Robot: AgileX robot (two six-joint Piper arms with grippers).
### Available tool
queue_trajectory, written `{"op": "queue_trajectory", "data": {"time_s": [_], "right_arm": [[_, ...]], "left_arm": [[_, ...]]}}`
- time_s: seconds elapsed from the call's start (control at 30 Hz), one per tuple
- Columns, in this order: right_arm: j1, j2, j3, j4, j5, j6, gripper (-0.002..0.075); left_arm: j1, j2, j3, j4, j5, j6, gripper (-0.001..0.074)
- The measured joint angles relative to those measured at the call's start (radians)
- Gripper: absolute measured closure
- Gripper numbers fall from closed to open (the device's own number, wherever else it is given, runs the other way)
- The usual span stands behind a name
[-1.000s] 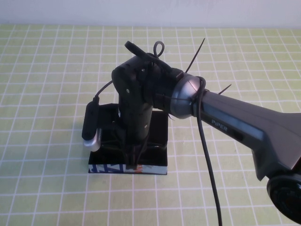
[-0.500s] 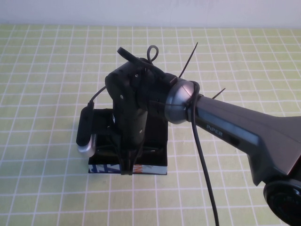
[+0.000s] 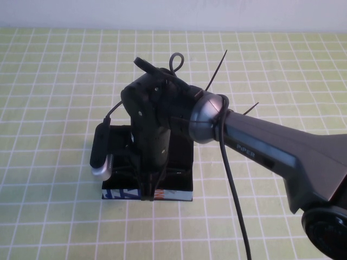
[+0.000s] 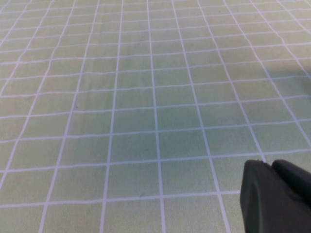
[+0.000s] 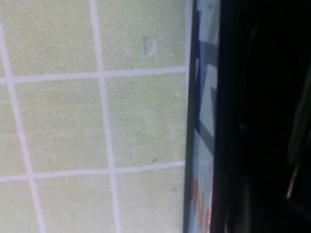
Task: Return glasses to glasses case
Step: Place the glasses in the glasses case
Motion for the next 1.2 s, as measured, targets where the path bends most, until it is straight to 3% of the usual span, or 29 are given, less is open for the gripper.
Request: {"op": "queue_trajectory", "data": {"time_s": [0.47,0.73,0.9,1.03,1.2], "right_arm": [[0.000,0.013,0.000,0.000,0.000,0.000,0.0657],[0.000,0.002,0.000,-0.016,0.000,0.006,0.0473],[-0.002,-0.044,0.000,-0.038,0.000,0.008,0.0444],[-0.015,-0.087,0.000,-0.079,0.001,0.043,0.0461],[-0.051,-0.129,0.000,-0.101,0.002,0.083,0.0616]], "left_arm": [[0.000,0.000,0.000,0.000,0.000,0.000,0.0737],[0.000,0.000,0.000,0.000,0.000,0.000,0.0737],[0.000,0.000,0.000,0.000,0.000,0.000,0.0737],[0.000,0.000,0.000,0.000,0.000,0.000,0.0737],[0.000,0.000,0.000,0.000,0.000,0.000,0.0737]]}}
